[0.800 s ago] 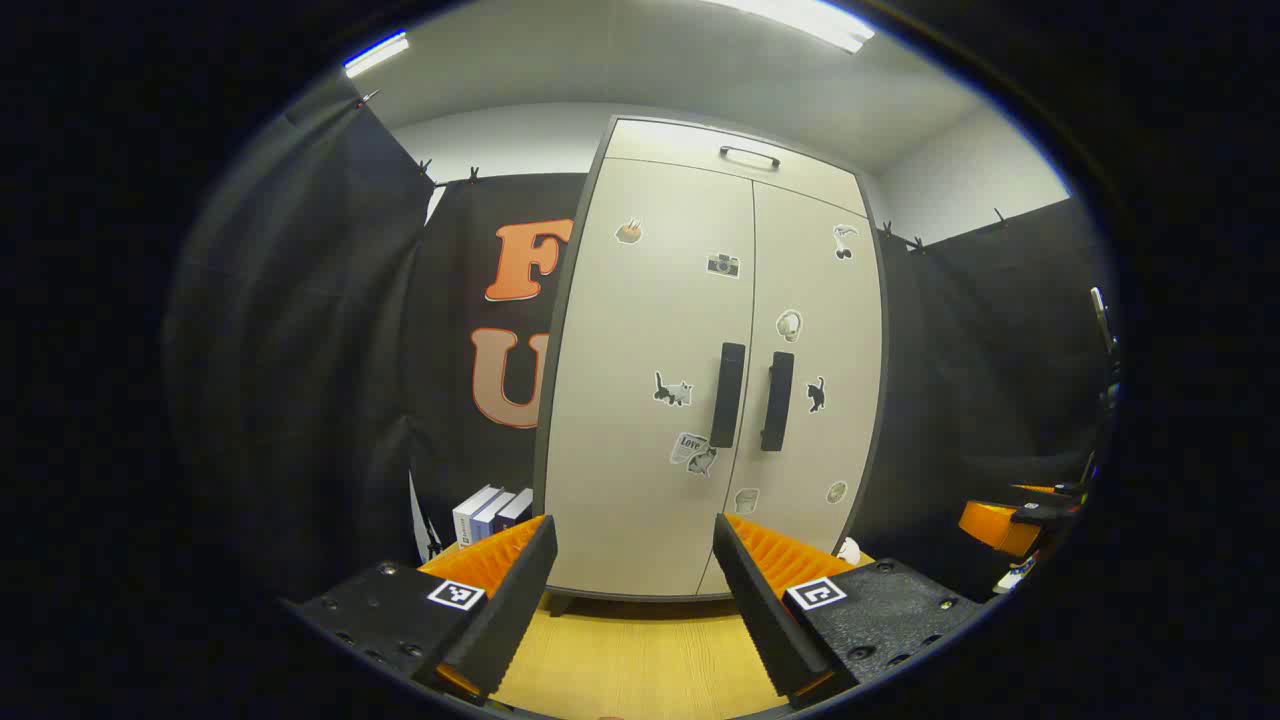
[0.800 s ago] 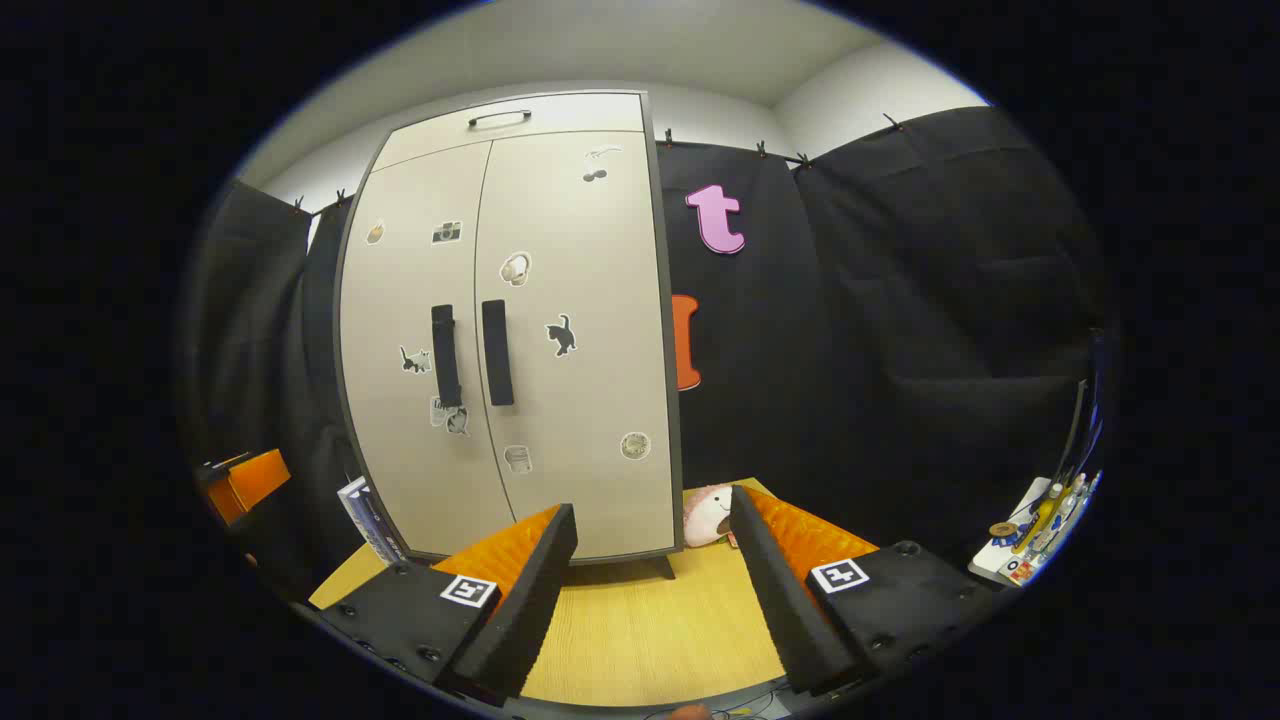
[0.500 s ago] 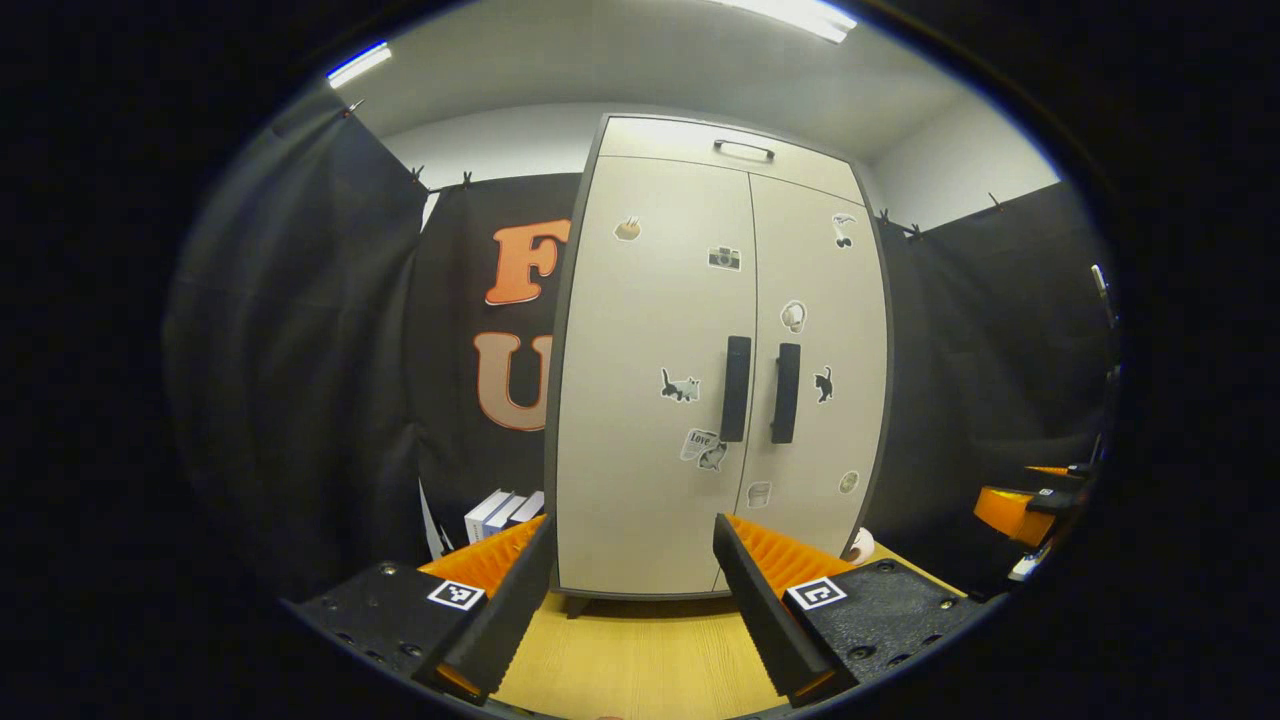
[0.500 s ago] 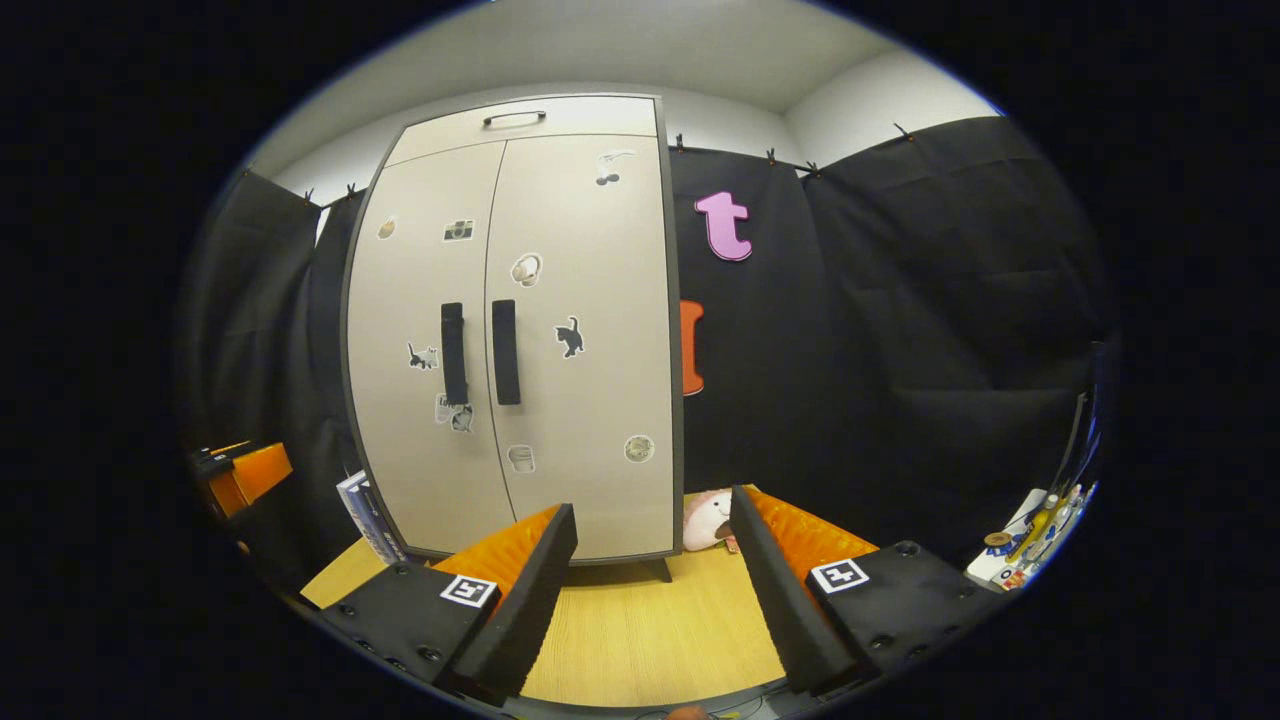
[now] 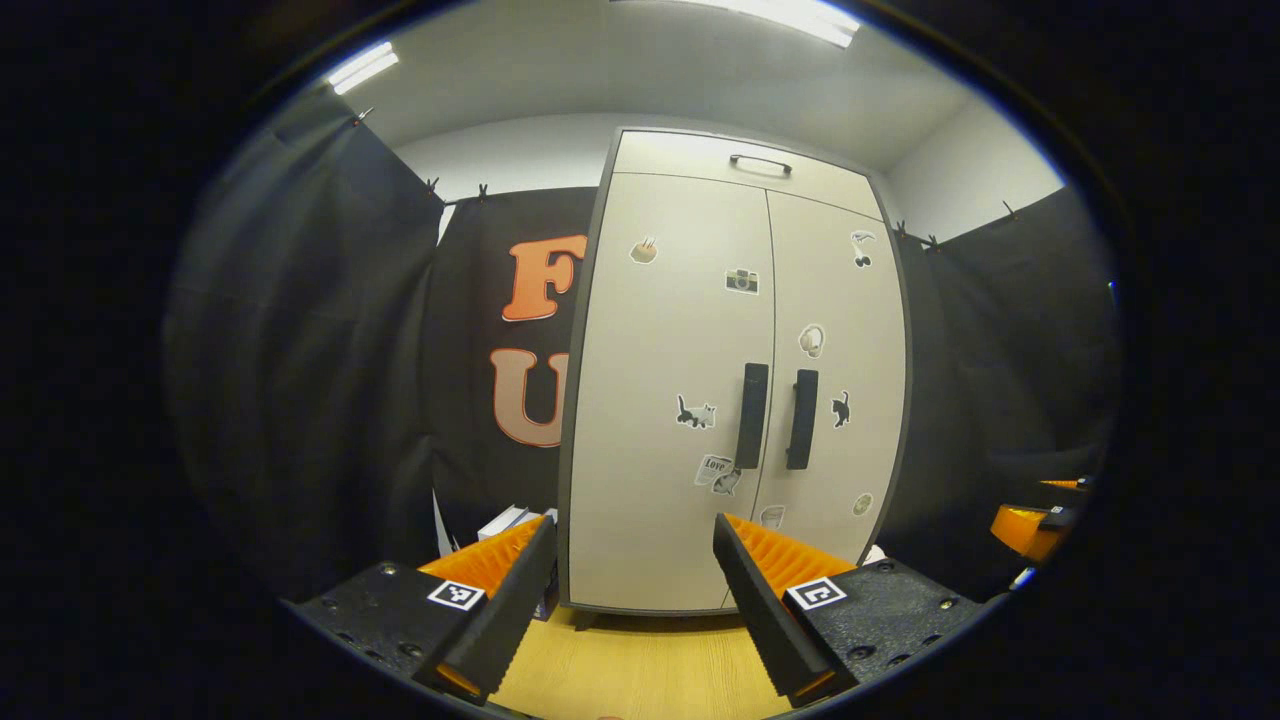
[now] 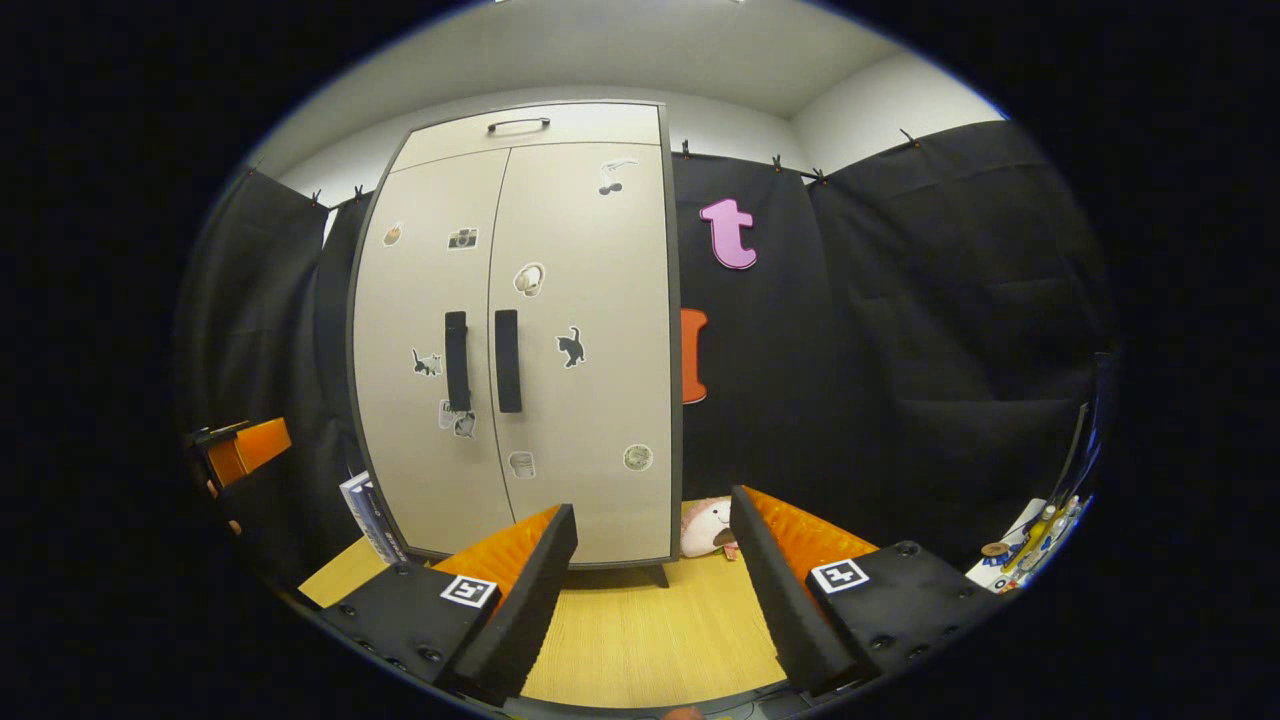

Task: Open the right door of the double-door shoe cabinet with the right hand, and open the left door with the left hand.

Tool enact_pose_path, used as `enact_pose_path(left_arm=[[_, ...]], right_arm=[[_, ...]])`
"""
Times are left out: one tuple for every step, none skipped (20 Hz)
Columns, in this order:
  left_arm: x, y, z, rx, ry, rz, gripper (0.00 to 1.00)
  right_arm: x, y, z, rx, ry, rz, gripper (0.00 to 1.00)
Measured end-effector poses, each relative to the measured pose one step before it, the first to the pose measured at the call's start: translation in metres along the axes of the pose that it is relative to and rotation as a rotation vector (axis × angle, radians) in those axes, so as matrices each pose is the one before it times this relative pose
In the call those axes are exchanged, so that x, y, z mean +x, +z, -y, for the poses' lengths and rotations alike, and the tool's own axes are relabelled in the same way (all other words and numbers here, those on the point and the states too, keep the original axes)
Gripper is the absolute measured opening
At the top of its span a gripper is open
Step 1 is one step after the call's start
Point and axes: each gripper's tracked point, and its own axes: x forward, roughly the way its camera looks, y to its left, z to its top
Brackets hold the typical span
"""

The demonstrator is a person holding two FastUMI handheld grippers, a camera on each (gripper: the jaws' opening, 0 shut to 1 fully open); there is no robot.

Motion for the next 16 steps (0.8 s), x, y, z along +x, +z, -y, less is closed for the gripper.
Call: enact_pose_path(left_arm=[[-0.00074,-0.0005,-0.00102,0.00152,-0.00773,0.00114,0.94],[-0.00104,-0.00336,-0.00309,0.00292,-0.00102,-0.00421,0.94],[-0.00143,-0.00369,-0.00365,0.0005,0.00242,-0.00632,0.92],[-0.00103,-0.004,-0.00225,-0.00465,-0.00103,-0.00743,0.94],[0.00005,-0.00428,-0.00099,-0.00865,-0.0054,-0.00708,0.94],[-0.00018,-0.00428,0.00143,-0.00886,-0.01236,-0.00503,0.94],[0.00159,-0.0027,0.00294,-0.00204,-0.01699,-0.00109,0.95],[0.00196,-0.00341,0.00048,0.0091,-0.00909,0.00022,0.95],[0.00186,-0.00266,0.00045,0.01496,-0.0036,-0.00012,0.95],[0.00181,-0.00297,0.00114,0.00865,-0.00497,-0.00472,0.95],[0.00188,-0.00274,0.00183,-0.0061,-0.0058,-0.00428,0.95],[0.00109,-0.00184,0.00118,-0.01618,-0.00555,-0.00449,0.95],[0.00072,-0.00196,-0.0007,-0.01574,-0.00127,-0.00359,0.95],[0.00053,-0.00262,-0.00312,-0.01159,0.00427,-0.00457,0.95],[-0.00026,-0.00111,-0.0033,-0.00576,0.0077,-0.00254,0.95],[0.0001,-0.00039,-0.00497,0.00419,0.01255,-0.00073,0.95]], right_arm=[[0.00034,0.00081,-0.0015,-0.00136,-0.00295,0.00214,0.98],[0.00095,0.00036,-0.00271,-0.00305,-0.00404,0.00104,0.99],[-0.00008,-0.00123,-0.00194,-0.00406,-0.00247,-0.00081,0.99],[0.00151,0.00057,-0.00421,-0.00382,-0.0007,-0.0008,0.99],[0.00194,0.00127,-0.00433,-0.00131,0.00075,-0.0006,0.99],[0.00375,0.0015,-0.00595,-0.00004,0.00588,-0.00178,0.99],[0.00395,0.00203,-0.00571,0.00122,0.00636,-0.00164,0.99],[0.0059,0.00312,-0.00614,0.0018,0.00417,0.00068,0.98],[0.00757,0.00485,-0.00554,0.00322,0.00369,0.00076,0.99],[0.00753,0.00438,-0.0062,0.00649,0.00661,-0.00056,0.99],[0.0075,0.00754,-0.00757,0.0105,0.01012,0.00355,0.99],[0.00903,0.00786,-0.0073,0.00939,0.01248,0.01009,0.98],[0.00978,0.0081,-0.00723,0.0051,0.01001,0.00914,0.98],[0.0103,0.00738,-0.00679,-0.00085,0.00703,0.00979,0.98],[0.0117,0.00573,-0.00666,-0.00544,0.00446,0.00388,0.98],[0.01158,0.00522,-0.00701,-0.00425,0.00671,0.00203,0.98]])
